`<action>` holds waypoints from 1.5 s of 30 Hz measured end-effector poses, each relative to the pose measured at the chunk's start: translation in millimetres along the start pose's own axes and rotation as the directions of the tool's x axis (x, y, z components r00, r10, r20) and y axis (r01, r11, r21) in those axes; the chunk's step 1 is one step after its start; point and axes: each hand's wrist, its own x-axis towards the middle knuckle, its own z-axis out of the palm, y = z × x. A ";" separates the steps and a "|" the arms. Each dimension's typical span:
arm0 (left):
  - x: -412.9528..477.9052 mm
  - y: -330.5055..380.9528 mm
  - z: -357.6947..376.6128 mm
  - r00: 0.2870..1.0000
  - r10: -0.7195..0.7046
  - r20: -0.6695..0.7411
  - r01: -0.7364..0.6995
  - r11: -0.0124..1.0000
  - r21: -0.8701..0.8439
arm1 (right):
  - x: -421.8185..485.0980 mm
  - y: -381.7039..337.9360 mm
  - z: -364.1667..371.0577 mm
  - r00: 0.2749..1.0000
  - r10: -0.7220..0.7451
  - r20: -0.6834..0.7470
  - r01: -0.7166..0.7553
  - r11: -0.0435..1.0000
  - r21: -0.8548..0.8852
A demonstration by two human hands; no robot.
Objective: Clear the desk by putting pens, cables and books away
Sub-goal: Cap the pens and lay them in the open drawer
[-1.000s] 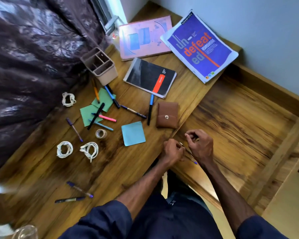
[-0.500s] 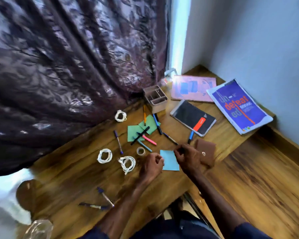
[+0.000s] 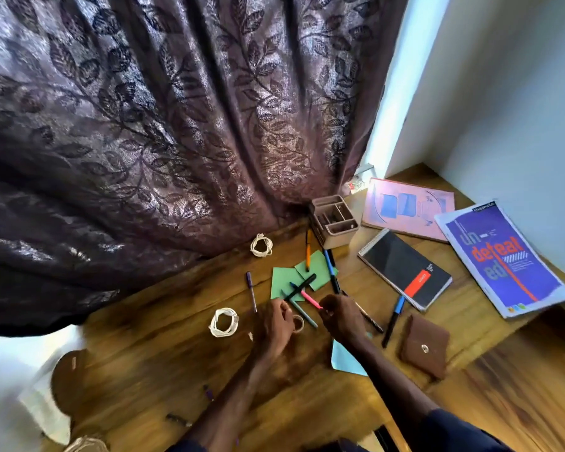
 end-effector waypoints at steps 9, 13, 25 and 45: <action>56.1 16.6 9.9 0.986 0.120 0.115 -0.139 0.975 0.171 | 40.7 -11.3 22.8 0.997 0.021 0.074 -0.013 0.994 -0.108; 66.3 20.8 19.3 0.957 0.204 0.208 -0.260 0.920 0.293 | 40.8 -2.3 19.8 0.996 0.034 0.082 -0.029 0.998 -0.061; 40.5 25.5 17.0 0.998 0.047 0.034 -0.043 0.992 -0.119 | 3.1 36.8 -7.4 0.996 0.075 -0.054 -0.069 0.991 0.112; -190.9 108.9 110.3 0.651 0.244 0.719 0.188 0.866 -0.464 | -240.1 164.4 -62.3 0.796 0.558 -0.236 -0.432 0.796 0.425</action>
